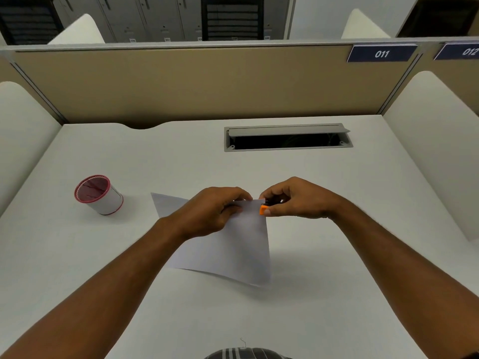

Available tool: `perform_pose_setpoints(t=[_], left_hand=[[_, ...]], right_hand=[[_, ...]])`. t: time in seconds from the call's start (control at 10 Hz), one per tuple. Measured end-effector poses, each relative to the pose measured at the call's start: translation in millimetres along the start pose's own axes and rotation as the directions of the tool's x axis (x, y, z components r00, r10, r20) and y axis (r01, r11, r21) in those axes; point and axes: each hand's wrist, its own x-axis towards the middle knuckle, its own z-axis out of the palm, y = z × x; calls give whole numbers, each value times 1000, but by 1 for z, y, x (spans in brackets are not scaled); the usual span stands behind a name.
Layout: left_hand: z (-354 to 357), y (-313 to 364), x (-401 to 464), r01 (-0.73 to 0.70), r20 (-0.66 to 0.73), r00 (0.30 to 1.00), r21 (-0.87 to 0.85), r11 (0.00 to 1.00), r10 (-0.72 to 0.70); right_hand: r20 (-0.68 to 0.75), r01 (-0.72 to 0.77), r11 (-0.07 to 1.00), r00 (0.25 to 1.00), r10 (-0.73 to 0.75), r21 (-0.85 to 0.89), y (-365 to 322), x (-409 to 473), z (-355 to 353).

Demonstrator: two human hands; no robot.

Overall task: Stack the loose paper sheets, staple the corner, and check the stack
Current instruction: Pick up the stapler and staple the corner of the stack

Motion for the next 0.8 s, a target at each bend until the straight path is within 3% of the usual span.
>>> perform_pose_setpoints(t=[0.8], left_hand=[[-4,7,4,-4,33,999,46,999,2]], right_hand=[[19,-13,998,1000,14,-60,-6,1,-3]])
